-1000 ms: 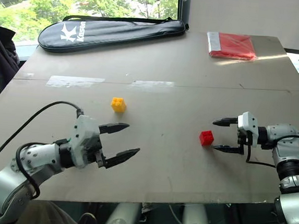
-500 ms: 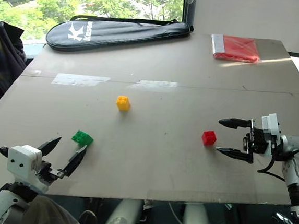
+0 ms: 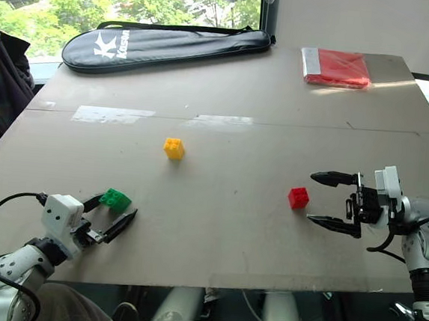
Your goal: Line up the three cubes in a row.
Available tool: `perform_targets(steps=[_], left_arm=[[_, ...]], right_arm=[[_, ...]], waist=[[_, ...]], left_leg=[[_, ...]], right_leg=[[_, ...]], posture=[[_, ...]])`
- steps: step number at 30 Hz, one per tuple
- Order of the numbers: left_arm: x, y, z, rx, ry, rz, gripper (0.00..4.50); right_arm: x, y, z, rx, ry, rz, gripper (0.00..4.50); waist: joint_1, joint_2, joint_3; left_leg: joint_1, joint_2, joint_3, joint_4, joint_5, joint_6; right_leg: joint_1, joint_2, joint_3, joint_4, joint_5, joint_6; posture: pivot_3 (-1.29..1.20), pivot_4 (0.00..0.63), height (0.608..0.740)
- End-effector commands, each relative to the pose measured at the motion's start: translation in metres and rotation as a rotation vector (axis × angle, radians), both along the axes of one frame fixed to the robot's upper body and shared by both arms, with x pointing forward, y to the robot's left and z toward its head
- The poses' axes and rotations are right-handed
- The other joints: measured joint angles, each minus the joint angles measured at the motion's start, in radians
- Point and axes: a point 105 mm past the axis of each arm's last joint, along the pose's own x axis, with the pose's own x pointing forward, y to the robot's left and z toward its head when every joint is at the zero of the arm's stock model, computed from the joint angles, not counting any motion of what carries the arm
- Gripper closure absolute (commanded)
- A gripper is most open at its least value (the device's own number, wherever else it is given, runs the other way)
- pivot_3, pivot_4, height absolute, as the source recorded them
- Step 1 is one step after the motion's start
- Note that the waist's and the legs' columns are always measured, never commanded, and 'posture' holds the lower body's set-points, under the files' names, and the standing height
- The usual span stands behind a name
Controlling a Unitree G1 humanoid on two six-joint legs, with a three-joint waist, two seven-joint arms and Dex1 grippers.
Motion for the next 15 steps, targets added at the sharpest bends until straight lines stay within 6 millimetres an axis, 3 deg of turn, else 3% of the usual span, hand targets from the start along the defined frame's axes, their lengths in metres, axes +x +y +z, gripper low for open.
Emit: perform_targets(steps=[1,2,5,6,9,12,15], left_arm=[[-0.002,-0.002,-0.004,-0.012,0.013,-0.021,0.55],[-0.002,-0.001,-0.004,-0.009,0.011,-0.018,0.76],[0.002,0.001,-0.004,-0.007,0.005,-0.007,2.15],[0.005,0.000,-0.003,-0.004,0.002,-0.012,2.24],[0.012,-0.009,0.003,-0.011,-0.010,-0.070,3.20],[0.020,-0.029,0.006,0.023,-0.004,-0.210,3.18],[0.035,-0.067,0.012,0.053,-0.006,-0.450,3.18]], right_arm=[[-0.006,-0.001,0.011,0.006,-0.054,0.040,0.00],[-0.006,-0.002,0.011,0.006,-0.055,0.037,0.00],[-0.006,-0.003,0.011,0.006,-0.062,0.028,0.00],[-0.006,-0.004,0.011,0.009,-0.066,0.020,0.00],[-0.008,-0.005,0.012,0.017,-0.071,0.003,0.00],[-0.010,-0.006,0.012,0.026,-0.065,-0.024,0.00],[-0.012,-0.010,0.009,0.038,-0.038,-0.100,0.00]], waist=[[0.000,0.000,0.000],[0.000,0.000,0.000],[0.000,0.000,0.000],[0.001,0.000,0.000],[0.003,0.000,0.000],[0.007,0.000,0.000],[0.013,0.001,0.000]], left_leg=[[0.000,0.000,0.000,0.000,0.000,0.000],[0.000,0.000,0.000,0.000,0.000,0.000],[0.000,0.000,0.000,0.000,0.000,0.000],[0.000,0.000,0.000,0.000,0.000,0.000],[0.000,0.000,0.000,0.000,0.000,0.000],[0.000,0.000,-0.001,0.000,0.000,0.000],[0.000,0.000,0.000,0.000,0.000,0.000]], right_leg=[[0.000,0.000,0.000,0.000,0.000,0.000],[0.000,0.000,0.000,0.000,-0.001,-0.001],[0.000,0.000,0.000,0.000,-0.001,-0.001],[0.000,0.000,0.000,0.000,-0.001,-0.001],[0.000,0.000,0.000,0.000,-0.001,-0.001],[0.000,0.000,-0.001,0.000,0.000,0.000],[0.000,0.000,-0.001,0.000,0.000,0.000]], posture=[[0.00,0.150,0.694],[0.00,0.150,0.694],[0.00,0.150,0.694],[0.00,0.150,0.694],[0.00,0.150,0.694],[0.00,0.150,0.694],[0.00,0.150,0.694]])
